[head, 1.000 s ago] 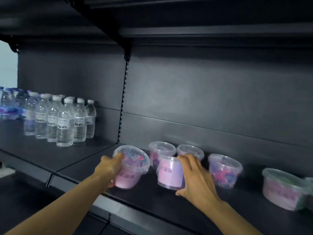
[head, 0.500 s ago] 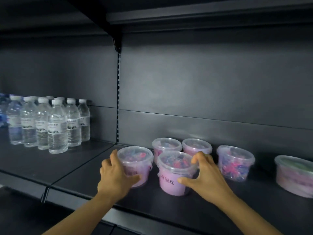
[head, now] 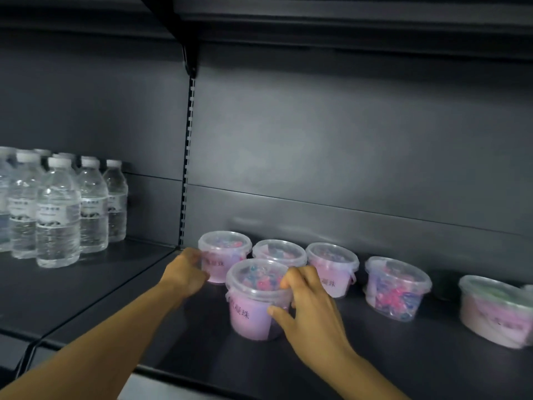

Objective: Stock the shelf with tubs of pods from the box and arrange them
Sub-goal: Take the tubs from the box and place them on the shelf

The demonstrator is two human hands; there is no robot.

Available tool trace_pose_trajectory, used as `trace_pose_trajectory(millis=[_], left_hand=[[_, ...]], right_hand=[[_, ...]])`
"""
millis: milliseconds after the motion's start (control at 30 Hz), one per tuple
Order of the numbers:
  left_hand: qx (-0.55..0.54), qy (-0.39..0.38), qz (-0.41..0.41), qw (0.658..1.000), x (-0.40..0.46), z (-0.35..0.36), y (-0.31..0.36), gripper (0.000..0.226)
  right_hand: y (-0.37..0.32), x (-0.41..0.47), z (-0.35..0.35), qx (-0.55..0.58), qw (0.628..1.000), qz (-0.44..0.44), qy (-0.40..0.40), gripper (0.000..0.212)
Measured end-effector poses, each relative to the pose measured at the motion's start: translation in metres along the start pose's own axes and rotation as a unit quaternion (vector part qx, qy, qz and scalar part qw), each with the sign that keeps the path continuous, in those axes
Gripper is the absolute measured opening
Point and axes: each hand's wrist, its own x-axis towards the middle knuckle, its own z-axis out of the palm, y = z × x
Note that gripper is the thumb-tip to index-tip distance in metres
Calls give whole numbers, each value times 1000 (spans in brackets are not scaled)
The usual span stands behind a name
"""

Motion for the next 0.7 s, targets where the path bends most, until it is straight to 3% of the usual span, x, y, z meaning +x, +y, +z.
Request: trace_pose_trajectory(millis=[300, 500, 700], left_hand=[[204, -29, 85, 975, -40, -54, -4, 57], [297, -29, 128, 946, -82, -82, -4, 49], [318, -57, 149, 934, -128, -106, -10, 49]], right_hand=[[-50, 46, 43, -76, 997, 17, -27, 44], [-64, 29, 49, -39, 992, 20, -122, 88], [-92, -28, 21, -64, 989, -12, -136, 72]])
